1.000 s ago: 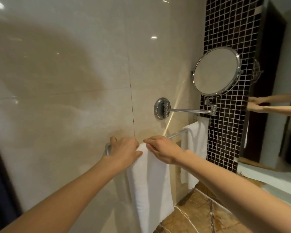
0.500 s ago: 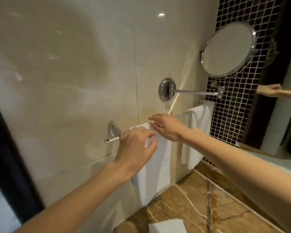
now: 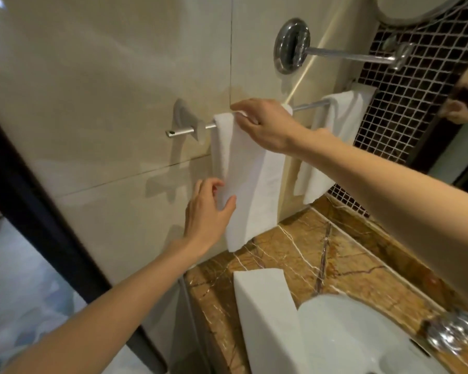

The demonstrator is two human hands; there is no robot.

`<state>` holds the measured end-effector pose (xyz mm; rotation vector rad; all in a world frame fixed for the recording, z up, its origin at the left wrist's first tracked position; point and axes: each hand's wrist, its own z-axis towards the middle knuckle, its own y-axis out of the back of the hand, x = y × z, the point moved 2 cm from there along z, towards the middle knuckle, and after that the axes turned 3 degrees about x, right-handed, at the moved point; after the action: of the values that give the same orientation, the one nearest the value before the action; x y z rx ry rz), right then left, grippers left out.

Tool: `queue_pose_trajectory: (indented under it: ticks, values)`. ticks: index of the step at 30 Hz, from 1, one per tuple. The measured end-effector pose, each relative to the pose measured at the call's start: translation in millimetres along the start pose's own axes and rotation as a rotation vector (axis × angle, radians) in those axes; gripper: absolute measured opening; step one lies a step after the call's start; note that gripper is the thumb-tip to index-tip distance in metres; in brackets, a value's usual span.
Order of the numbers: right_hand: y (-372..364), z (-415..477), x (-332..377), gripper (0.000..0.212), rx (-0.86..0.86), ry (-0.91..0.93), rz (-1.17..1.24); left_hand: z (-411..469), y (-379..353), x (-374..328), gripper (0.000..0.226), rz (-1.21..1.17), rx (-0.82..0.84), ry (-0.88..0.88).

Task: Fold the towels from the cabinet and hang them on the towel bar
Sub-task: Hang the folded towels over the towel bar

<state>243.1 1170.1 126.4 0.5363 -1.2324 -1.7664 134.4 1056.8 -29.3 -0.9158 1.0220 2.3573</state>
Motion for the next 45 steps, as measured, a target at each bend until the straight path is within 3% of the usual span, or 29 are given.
queue_pose_trajectory:
  ticks: [5,11,21,27,35,40,45]
  values:
    - [-8,-1,0,0.035,-0.056,-0.007,0.037,-16,-34,50,0.049,-0.057,0.187,0.277]
    - [-10,-2,-1,0.035,-0.097,-0.04,0.027,-31,-68,79,0.048,-0.037,0.381,0.375]
    - [-11,3,-2,0.034,-0.098,-0.072,0.034,-55,-103,129,0.044,0.091,0.371,0.323]
    - [-9,3,0,0.032,-0.126,-0.102,0.097,-47,-117,150,0.037,-0.048,0.308,0.285]
    - [-11,1,2,0.033,-0.121,-0.149,0.104,-45,-141,157,0.023,-0.39,0.219,0.507]
    - [-10,2,5,0.033,-0.115,-0.164,0.1,-55,-131,156,0.018,-0.206,0.187,0.319]
    - [-8,4,5,0.033,-0.11,-0.178,0.102,-49,-120,159,0.019,-0.165,0.181,0.167]
